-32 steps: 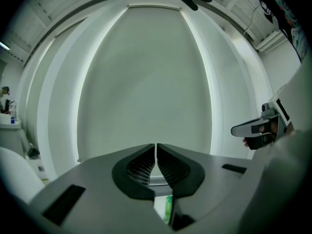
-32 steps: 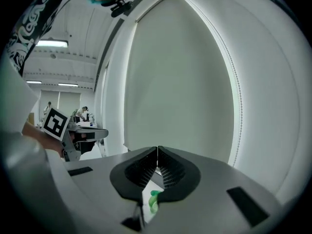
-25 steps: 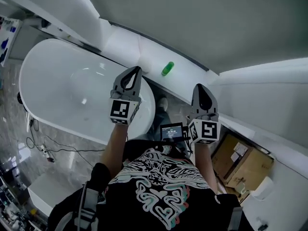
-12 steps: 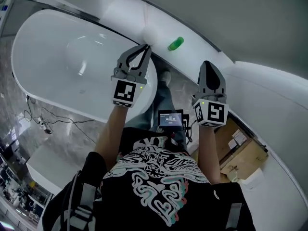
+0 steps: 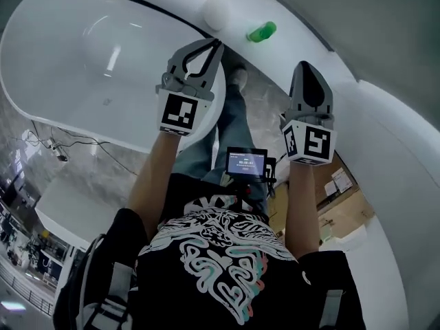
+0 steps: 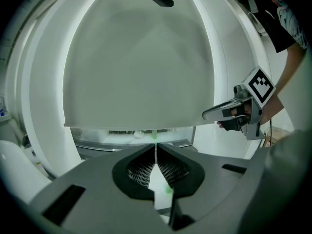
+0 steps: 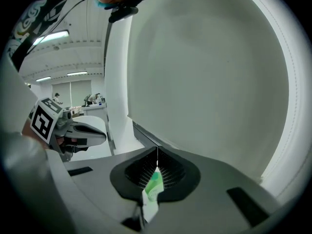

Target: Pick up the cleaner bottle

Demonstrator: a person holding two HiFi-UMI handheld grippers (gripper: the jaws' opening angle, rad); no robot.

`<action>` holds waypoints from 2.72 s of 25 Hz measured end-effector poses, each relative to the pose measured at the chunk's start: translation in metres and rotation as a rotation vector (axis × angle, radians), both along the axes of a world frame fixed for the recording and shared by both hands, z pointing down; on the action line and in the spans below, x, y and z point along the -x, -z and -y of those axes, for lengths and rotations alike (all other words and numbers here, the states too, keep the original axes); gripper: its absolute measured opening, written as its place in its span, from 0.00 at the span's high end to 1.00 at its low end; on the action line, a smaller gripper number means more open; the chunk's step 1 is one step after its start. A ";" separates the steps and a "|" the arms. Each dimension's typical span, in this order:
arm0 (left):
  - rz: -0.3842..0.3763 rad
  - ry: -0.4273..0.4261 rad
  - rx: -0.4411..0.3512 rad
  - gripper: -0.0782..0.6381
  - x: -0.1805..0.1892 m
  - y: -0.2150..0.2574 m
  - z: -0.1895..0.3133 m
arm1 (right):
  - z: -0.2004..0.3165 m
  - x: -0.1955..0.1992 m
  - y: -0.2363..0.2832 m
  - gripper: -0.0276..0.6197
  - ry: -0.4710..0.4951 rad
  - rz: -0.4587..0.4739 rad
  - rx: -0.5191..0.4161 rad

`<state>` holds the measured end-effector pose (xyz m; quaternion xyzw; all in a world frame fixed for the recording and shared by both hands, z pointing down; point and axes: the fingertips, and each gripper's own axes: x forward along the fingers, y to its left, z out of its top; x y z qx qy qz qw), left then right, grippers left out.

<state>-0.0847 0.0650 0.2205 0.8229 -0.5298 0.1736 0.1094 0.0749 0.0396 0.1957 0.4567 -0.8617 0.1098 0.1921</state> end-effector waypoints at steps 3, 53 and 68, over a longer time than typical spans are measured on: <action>0.026 -0.017 -0.012 0.86 -0.002 -0.012 -0.001 | 0.002 0.000 -0.017 0.91 0.001 -0.004 0.009; 0.075 -0.061 0.113 0.81 -0.083 -0.210 0.024 | 0.031 -0.018 -0.192 0.91 0.022 0.044 0.176; 0.106 -0.135 0.139 0.62 -0.099 -0.251 0.045 | 0.068 -0.023 -0.217 0.91 -0.029 0.080 0.188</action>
